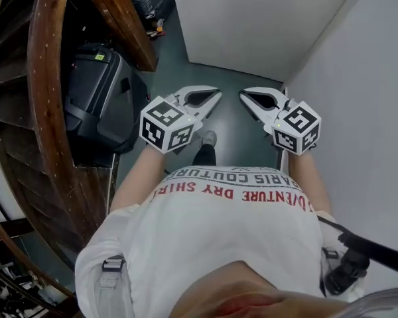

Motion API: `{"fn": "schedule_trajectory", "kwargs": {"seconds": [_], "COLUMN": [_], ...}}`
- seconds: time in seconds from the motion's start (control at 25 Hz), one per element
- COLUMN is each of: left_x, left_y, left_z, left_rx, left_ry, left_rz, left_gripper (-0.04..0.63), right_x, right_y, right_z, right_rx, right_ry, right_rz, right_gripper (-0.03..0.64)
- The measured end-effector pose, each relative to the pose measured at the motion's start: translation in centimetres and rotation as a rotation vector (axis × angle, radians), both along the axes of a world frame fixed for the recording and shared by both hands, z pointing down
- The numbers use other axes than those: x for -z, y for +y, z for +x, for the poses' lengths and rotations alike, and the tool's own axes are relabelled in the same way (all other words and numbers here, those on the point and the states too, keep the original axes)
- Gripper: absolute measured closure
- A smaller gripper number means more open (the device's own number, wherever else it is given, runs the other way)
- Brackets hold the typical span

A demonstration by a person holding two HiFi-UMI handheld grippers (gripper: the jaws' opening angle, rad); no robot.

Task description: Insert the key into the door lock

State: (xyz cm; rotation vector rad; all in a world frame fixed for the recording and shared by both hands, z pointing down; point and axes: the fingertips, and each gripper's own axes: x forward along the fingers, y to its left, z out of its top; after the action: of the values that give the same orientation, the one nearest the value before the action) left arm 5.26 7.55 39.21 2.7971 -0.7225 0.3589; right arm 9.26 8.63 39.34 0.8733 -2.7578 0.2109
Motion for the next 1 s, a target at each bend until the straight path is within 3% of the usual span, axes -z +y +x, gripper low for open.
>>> {"fn": "schedule_trajectory", "kwargs": {"seconds": [0.2,0.4,1.0], "left_x": [1.2,3.6,6.7], "left_y": [12.4,19.0,24.6], "left_z": [1.1,0.3,-2.0], "left_rx": [-0.011,0.014,0.040], "left_ry": [0.016,0.037,0.042], "left_rz": [-0.013,0.016,0.054], "left_gripper": [0.594,0.594,0.594], "right_x": [0.5,2.8,6.5], "right_y": [11.7,18.7,24.1], "right_z": [0.7,0.0,-2.2], "right_rx": [-0.032,-0.027,-0.026], "right_ry": [-0.002,0.007,0.002], "right_rz": [-0.020,0.020,0.069], "right_gripper": [0.615,0.615,0.616]}}
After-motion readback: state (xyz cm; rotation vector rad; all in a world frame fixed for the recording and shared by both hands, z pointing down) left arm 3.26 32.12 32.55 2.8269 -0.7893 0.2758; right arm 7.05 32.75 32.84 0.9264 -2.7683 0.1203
